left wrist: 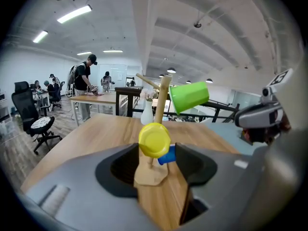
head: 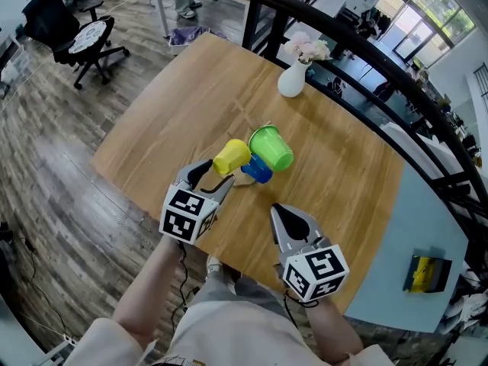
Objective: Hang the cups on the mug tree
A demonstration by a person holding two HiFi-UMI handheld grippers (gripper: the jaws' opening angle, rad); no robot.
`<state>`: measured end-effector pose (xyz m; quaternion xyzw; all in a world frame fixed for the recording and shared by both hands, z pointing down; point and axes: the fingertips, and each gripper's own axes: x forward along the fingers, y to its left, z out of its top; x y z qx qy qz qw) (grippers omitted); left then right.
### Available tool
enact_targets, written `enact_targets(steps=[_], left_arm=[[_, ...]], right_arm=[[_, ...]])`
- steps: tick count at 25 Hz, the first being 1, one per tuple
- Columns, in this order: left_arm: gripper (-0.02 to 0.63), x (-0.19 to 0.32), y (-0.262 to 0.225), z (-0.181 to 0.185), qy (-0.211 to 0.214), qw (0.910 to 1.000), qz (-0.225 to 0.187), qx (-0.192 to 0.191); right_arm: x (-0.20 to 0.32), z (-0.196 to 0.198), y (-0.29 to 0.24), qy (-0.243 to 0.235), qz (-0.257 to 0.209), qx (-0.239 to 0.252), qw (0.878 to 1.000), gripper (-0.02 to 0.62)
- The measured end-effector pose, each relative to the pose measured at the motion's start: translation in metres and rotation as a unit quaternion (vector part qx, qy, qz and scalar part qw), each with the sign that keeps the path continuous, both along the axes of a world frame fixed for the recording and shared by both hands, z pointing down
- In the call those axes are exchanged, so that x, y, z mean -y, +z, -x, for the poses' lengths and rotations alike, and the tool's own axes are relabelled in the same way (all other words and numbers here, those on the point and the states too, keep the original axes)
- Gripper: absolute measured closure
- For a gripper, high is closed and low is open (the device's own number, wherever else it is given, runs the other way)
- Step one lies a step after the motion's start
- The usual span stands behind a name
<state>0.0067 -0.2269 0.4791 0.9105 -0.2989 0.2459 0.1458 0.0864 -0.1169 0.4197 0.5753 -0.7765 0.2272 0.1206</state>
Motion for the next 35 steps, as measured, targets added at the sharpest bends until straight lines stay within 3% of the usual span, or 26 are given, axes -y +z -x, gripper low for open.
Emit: enact_targets(steps=[5,10,22,28,32,35], left_arm=[[0.371,-0.010,-0.006,0.008,-0.011,0.9999,-0.003,0.005],[0.375,-0.030,-0.031,0.020,-0.034,0.9993,-0.006,-0.015],[0.554,-0.104,-0.122,0.033,-0.009,0.9958,-0.072,-0.055],[0.578,-0.133,-0.169,0.032,-0.003,0.9902,-0.110,-0.086],[0.595,-0.155,-0.192,0.028,0.003,0.9867,-0.099,-0.129],[0.600,-0.170,-0.204,0.028,0.009,0.9843,-0.122,-0.128]], right_arm=[[-0.003,-0.004,-0.005,0.000,-0.006,-0.003,1.000,0.594],[-0.005,-0.001,-0.022,-0.004,-0.025,-0.008,1.000,0.594],[-0.028,0.002,-0.084,0.001,-0.095,-0.002,0.996,0.594],[-0.050,0.012,-0.124,-0.009,-0.134,0.008,0.991,0.594],[-0.064,0.015,-0.144,-0.014,-0.155,0.017,0.988,0.594],[-0.076,0.019,-0.154,-0.023,-0.166,0.022,0.986,0.594]])
